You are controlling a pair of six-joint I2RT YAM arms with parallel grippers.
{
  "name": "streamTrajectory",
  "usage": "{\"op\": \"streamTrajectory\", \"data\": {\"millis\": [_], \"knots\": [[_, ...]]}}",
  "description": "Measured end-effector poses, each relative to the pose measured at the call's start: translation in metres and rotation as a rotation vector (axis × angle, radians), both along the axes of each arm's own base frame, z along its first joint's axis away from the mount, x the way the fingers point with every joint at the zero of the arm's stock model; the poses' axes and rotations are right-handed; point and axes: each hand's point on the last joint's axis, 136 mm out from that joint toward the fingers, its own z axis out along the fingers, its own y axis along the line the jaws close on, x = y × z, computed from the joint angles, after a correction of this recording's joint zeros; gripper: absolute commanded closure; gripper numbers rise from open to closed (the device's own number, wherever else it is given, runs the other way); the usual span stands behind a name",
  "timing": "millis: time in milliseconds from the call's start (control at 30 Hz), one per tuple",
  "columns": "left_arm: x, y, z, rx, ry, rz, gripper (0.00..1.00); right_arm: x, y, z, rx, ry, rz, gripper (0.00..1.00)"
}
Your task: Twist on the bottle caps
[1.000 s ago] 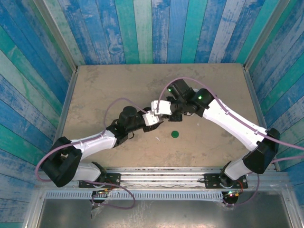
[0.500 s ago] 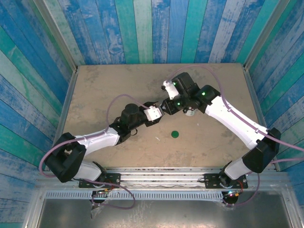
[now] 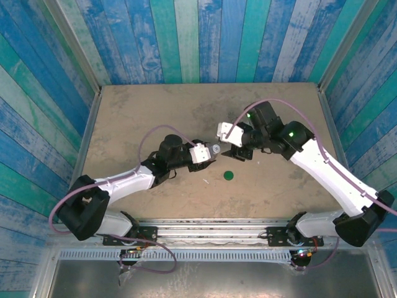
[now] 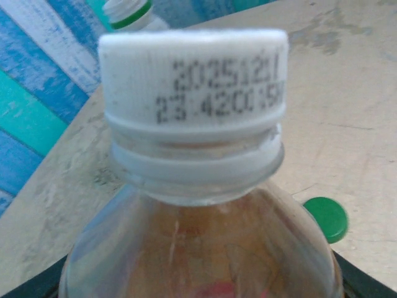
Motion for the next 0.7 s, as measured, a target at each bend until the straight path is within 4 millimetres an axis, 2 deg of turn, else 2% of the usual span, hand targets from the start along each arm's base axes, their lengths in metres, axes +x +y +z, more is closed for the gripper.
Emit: {"op": "streamTrajectory", "data": {"millis": [100, 200, 367, 533, 600, 700], "knots": [[-0.008, -0.004, 0.003, -0.020, 0.016, -0.048, 0.37, -0.008, 0.006, 0.001, -0.029, -0.077, 0.124, 0.41], [-0.014, -0.007, 0.005, -0.030, 0.032, -0.082, 0.37, -0.010, 0.012, -0.006, -0.062, -0.100, 0.200, 0.43], [-0.020, -0.010, 0.008, -0.044, 0.046, -0.116, 0.36, -0.004, 0.019, -0.030, -0.122, -0.078, 0.250, 0.49], [-0.023, -0.011, 0.010, -0.054, 0.053, -0.130, 0.36, -0.004, 0.020, -0.040, -0.148, -0.053, 0.264, 0.59], [-0.023, -0.011, 0.011, -0.056, 0.051, -0.129, 0.36, -0.004, 0.020, -0.040, -0.148, -0.049, 0.267, 0.59], [-0.023, -0.010, 0.011, -0.056, 0.051, -0.129, 0.36, -0.005, 0.020, -0.038, -0.144, -0.048, 0.270, 0.51]]}}
